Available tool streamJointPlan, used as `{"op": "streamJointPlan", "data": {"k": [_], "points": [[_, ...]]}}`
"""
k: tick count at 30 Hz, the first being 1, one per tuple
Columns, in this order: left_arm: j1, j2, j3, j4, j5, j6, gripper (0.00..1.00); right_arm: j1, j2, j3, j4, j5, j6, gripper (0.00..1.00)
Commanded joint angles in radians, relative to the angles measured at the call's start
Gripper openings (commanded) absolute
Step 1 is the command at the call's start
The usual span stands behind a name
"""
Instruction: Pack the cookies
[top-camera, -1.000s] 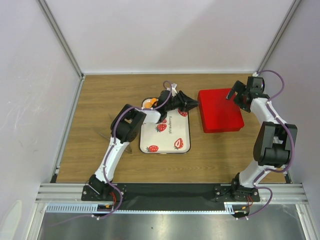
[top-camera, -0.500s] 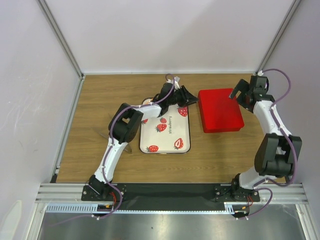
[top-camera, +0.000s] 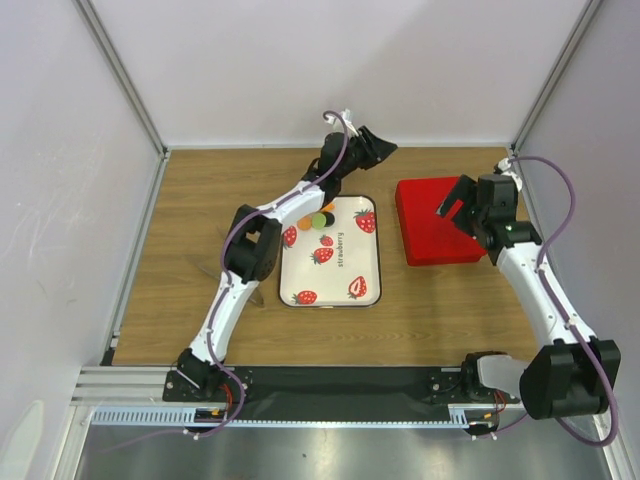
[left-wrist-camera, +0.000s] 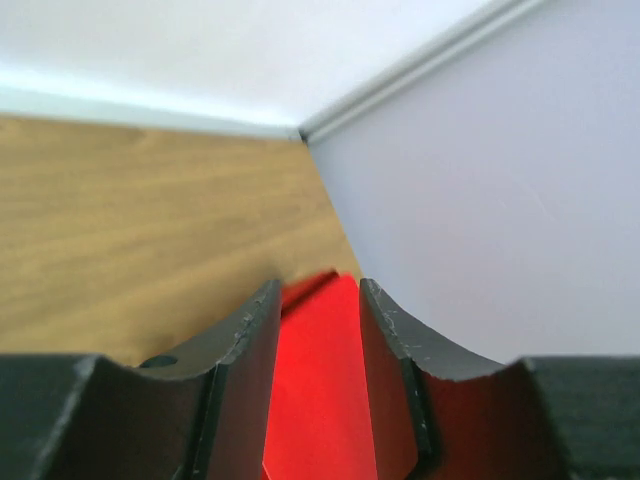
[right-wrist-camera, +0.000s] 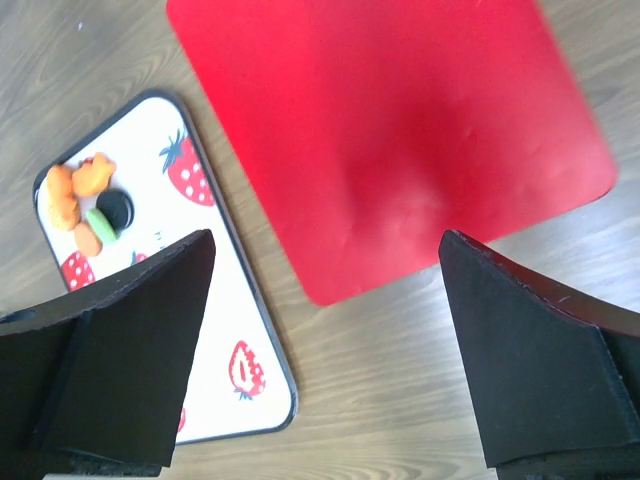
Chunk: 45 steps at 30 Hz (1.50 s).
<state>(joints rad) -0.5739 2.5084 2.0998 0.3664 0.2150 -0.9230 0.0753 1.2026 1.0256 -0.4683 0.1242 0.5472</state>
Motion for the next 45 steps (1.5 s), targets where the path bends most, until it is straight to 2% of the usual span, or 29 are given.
{"op": "streamJointPlan", "data": {"k": [1,4,8,16,26,45], "points": [[0.005,0.09,0.077,0.04,-0.091,0.007,0.43,0.018,-0.055,-0.047,0.011,0.014,0.069,1.0],[0.005,0.159,0.14,0.087,-0.115,-0.02,0.44,0.032,-0.101,-0.096,0.014,0.029,0.103,1.0],[-0.007,0.268,0.306,0.088,-0.158,-0.03,0.47,0.038,-0.147,-0.178,0.039,0.054,0.158,1.0],[-0.024,0.366,0.394,0.094,-0.212,-0.047,0.5,0.055,-0.14,-0.282,0.129,0.097,0.234,1.0],[-0.052,0.408,0.419,0.091,-0.247,-0.039,0.52,0.035,-0.055,-0.3,0.22,0.135,0.276,1.0],[-0.053,0.454,0.445,0.164,-0.255,-0.068,0.56,0.015,-0.008,-0.314,0.234,0.106,0.322,1.0]]}}
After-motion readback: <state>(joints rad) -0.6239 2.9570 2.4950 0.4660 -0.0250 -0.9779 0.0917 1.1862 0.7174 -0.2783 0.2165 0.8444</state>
